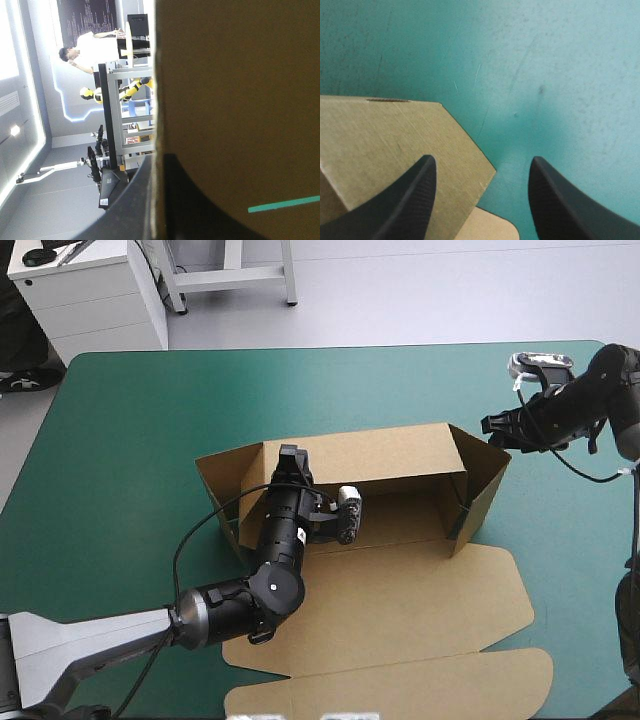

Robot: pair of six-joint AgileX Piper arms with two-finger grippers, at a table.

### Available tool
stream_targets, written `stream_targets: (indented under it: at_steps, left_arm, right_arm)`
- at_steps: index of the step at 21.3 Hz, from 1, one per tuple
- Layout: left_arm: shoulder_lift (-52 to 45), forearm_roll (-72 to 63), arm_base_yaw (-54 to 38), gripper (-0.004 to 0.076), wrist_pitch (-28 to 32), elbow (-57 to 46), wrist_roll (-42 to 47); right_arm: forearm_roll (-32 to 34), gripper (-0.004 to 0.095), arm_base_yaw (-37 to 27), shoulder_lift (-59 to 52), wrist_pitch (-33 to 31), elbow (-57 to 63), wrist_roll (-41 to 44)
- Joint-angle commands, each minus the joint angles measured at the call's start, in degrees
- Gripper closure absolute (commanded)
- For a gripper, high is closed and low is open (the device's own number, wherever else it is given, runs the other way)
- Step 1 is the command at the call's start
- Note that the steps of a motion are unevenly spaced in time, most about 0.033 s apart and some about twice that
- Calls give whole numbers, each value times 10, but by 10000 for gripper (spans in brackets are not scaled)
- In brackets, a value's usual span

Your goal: Fold the box

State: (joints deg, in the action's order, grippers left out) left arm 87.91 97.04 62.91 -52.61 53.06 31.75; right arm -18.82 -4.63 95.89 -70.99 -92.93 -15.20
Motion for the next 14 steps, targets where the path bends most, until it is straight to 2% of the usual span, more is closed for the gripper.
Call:
stream_targets:
  at_steps: [1, 7, 14]
  left_arm:
    - [-23, 63, 3, 734, -19, 14, 4]
    - [-23, 63, 3, 734, -23, 14, 4]
    - [-23, 63, 3, 734, -23, 14, 8]
  right_arm:
    - [-23, 392, -3, -37, -9, 16, -13]
    - [-55, 392, -3, -78, -5, 97, -47]
    - [-127, 393, -3, -153, 71, 244, -149]
